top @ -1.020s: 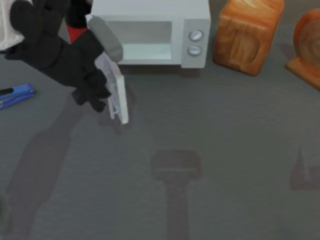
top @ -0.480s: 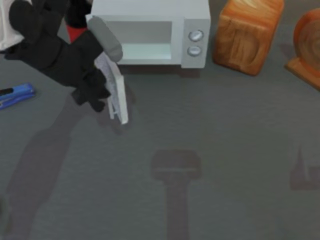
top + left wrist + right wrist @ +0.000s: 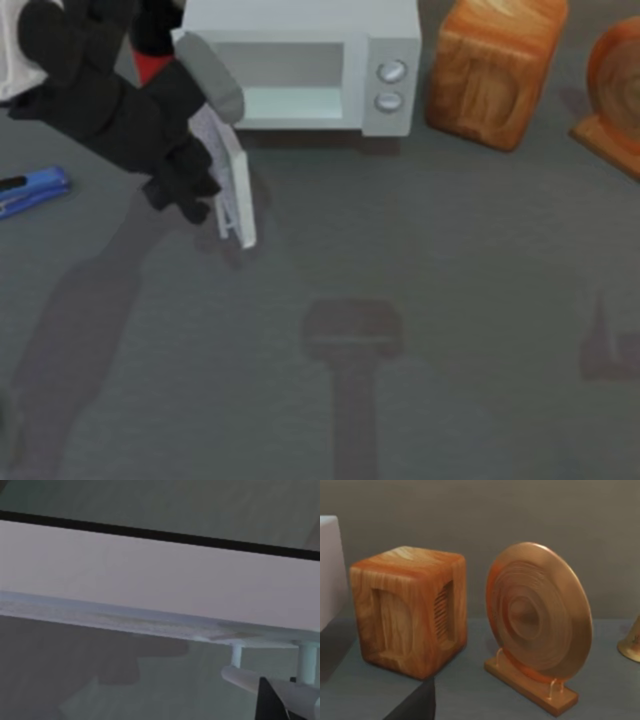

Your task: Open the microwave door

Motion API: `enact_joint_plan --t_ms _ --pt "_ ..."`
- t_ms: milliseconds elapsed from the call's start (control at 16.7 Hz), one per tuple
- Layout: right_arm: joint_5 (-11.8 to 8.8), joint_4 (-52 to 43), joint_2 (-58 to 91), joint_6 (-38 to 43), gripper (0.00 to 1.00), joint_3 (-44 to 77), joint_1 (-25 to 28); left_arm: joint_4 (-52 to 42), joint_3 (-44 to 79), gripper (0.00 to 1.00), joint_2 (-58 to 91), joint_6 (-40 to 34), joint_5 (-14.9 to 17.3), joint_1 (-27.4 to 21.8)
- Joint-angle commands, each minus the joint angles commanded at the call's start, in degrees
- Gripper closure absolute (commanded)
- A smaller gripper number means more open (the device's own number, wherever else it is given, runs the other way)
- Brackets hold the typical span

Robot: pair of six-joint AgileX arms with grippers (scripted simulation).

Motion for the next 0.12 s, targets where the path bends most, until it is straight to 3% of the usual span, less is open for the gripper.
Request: enact_joint_plan --t_ms 120 --pt "0.0 0.0 0.0 0.0 0.0 0.0 0.0 0.0 0.0 1.0 0.0 0.0 0.0 0.0"
